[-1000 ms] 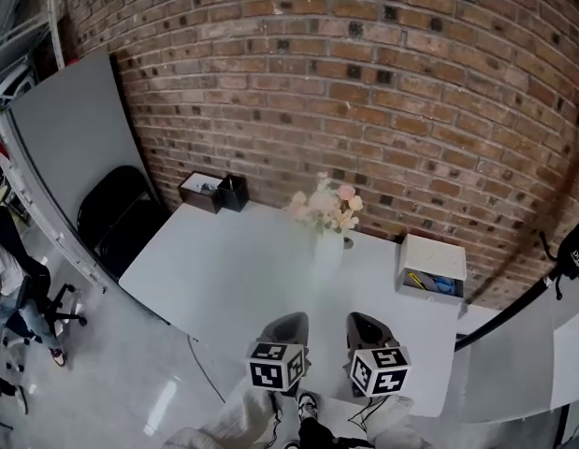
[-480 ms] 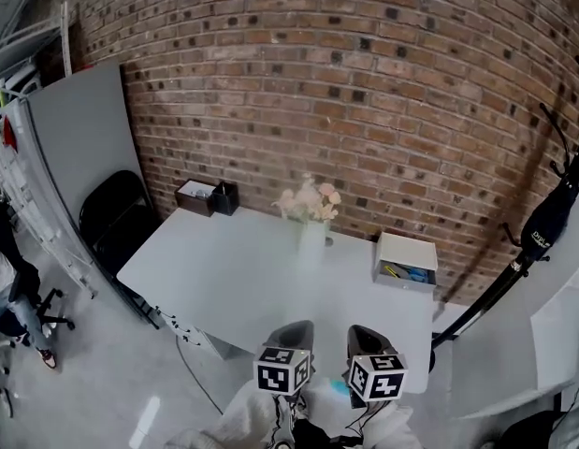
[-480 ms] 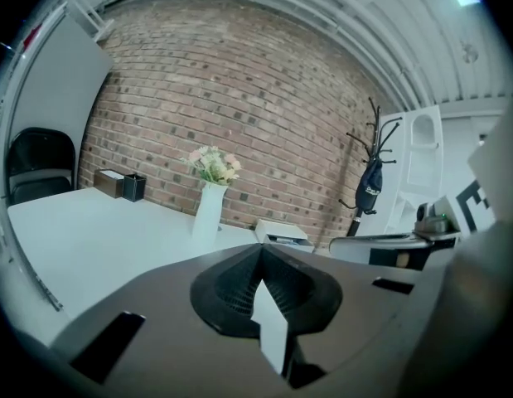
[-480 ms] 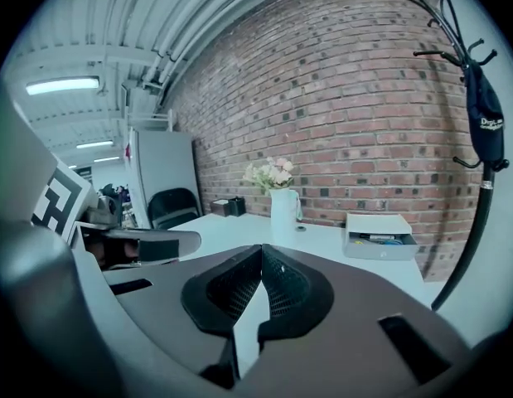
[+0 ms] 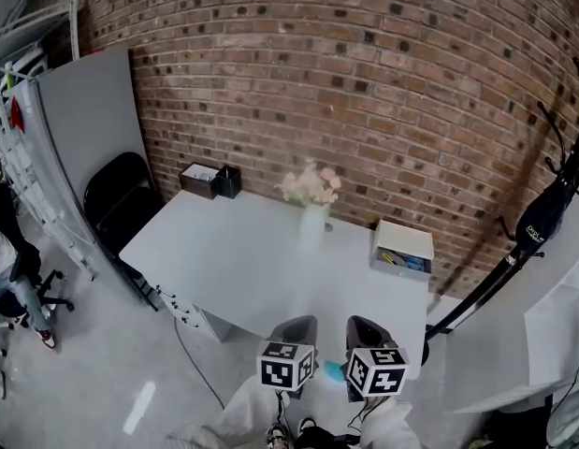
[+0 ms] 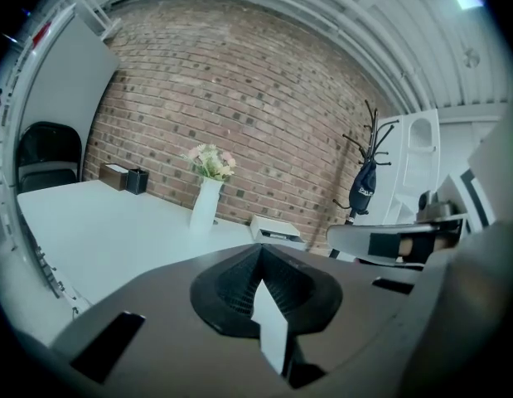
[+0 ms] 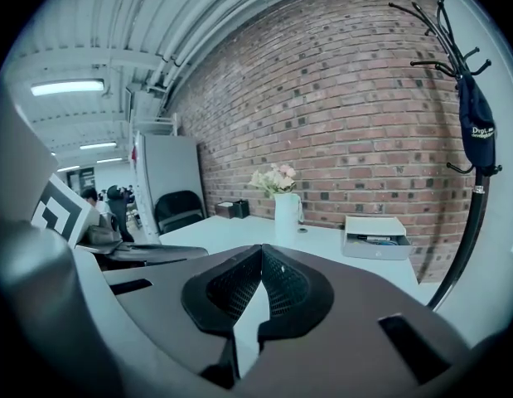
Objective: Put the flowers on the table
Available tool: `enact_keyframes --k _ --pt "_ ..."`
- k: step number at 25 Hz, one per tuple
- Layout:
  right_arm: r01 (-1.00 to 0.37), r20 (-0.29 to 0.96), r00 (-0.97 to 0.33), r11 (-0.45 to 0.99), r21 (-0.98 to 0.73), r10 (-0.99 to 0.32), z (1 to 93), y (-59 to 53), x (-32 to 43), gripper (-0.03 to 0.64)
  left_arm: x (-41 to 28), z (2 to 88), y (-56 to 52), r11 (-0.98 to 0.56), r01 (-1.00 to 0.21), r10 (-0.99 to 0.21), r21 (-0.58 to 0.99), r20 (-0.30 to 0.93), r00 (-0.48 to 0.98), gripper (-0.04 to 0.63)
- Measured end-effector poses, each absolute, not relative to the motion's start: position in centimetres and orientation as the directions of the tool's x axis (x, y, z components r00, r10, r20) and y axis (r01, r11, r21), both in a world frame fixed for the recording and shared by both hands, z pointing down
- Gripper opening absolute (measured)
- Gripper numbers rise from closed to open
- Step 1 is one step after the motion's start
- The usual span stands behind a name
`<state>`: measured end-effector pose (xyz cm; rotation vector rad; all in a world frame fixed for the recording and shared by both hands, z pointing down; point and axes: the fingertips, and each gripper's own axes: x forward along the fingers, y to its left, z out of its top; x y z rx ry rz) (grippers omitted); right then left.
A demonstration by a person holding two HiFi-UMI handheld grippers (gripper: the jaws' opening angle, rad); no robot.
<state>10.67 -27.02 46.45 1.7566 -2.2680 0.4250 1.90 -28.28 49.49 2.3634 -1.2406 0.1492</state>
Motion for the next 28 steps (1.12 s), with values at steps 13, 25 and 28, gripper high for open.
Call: enact_keyframes --k 13,25,28 --pt "-0.947 0.347 -0.32 0.293 -0.129 -0.881 46.4 -26.9 11.6 0.025 3.1 48.0 -27.8 -0.428 -0.847 -0.793 0.315 0.317 0.52 0.006" --pt "-0.935 0.335 -0.351 0.309 -0.173 -0.874 46.0 -26.5 12.6 0.025 4.1 48.0 -26.7 -0.391 -0.864 -0.811 0.317 0.325 0.486 0.006" --pt "-0.927 0.326 -0.363 0.304 -0.219 -0.873 46.0 -26.5 12.8 0.025 4.2 47.9 -26.5 -0.391 -0.867 -0.814 0.308 0.323 0.482 0.007"
